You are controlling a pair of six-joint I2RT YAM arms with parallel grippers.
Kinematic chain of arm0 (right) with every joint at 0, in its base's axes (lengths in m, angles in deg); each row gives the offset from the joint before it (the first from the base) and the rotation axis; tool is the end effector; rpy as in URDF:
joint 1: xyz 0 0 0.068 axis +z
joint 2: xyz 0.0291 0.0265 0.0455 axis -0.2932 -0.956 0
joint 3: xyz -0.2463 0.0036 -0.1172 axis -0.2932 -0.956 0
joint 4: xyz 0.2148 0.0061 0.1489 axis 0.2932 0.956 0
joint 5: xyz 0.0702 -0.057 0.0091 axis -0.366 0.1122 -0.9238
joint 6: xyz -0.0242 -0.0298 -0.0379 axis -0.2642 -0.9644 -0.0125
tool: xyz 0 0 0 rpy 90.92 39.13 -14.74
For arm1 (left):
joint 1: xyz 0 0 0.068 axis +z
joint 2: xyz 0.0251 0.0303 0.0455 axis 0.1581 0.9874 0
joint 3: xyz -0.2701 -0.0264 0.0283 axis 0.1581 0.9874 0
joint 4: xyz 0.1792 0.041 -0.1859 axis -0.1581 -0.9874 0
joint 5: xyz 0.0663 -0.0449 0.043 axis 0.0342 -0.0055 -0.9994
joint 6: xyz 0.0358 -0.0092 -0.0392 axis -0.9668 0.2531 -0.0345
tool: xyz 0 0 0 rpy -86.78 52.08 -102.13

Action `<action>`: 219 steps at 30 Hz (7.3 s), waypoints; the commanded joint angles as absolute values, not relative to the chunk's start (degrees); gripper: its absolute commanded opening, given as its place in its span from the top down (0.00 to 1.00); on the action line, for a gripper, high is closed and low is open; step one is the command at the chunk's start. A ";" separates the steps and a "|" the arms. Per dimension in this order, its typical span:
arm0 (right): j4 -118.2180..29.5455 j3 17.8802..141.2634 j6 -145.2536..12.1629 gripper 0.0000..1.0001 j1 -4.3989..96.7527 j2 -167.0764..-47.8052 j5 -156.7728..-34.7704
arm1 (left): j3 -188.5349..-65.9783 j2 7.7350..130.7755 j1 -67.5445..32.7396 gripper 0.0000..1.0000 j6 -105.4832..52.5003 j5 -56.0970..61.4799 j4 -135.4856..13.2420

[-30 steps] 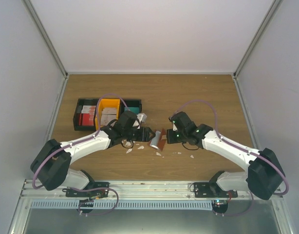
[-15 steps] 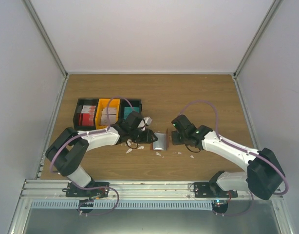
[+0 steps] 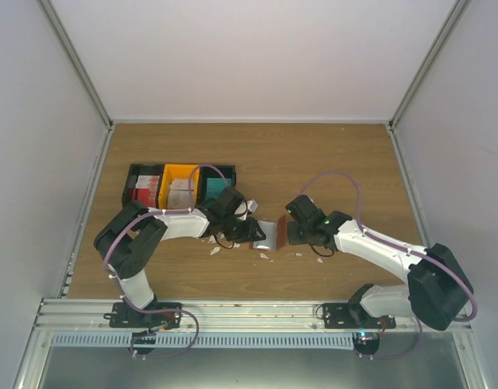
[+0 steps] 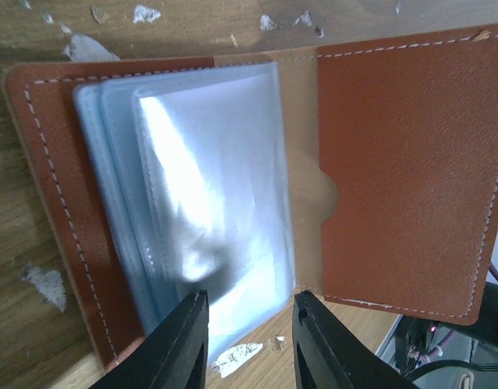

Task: Put the credit cards into the card holder
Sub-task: Open the card holder at the center of the board.

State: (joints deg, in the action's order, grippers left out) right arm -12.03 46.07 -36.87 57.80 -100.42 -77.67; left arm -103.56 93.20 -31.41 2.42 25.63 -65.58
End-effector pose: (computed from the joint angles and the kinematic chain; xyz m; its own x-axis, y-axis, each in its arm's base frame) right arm 0.1811 0.1476 0.1900 -0.8982 -0.0019 -0.4396 -0.0613 0.9908 0.1209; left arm 0.2364 -0.2260 0.1381 -0.9771 0.1042 -0.1858 0.2064 0.6793 -0.7043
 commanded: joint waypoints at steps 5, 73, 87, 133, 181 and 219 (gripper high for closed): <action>-13.79 44.25 -35.72 0.99 57.27 -101.91 -76.08 | -106.14 94.78 -31.77 0.66 2.34 25.49 -65.37; -23.73 38.50 -36.71 0.99 57.30 -105.24 -81.73 | -108.05 95.07 -35.47 0.51 1.81 23.26 -69.06; -27.58 35.33 -32.77 0.99 57.22 -99.44 -80.48 | -114.92 98.97 -37.08 0.53 3.92 26.39 -65.79; -18.06 37.59 -29.90 0.25 49.48 -85.83 -75.17 | -121.57 104.53 -39.20 0.68 3.24 31.27 -61.09; -32.88 29.73 -35.11 0.95 45.35 -98.24 -89.99 | -120.57 98.81 -39.59 0.73 2.25 16.28 -71.29; -16.75 39.35 -29.26 0.40 65.38 -113.72 -75.76 | -108.88 92.42 -36.52 0.69 2.86 7.05 -73.21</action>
State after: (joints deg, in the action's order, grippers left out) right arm -27.46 40.25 -33.61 62.94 -109.56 -76.73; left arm -110.13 95.63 -37.71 4.28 7.93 -73.79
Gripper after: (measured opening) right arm 0.594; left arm 0.305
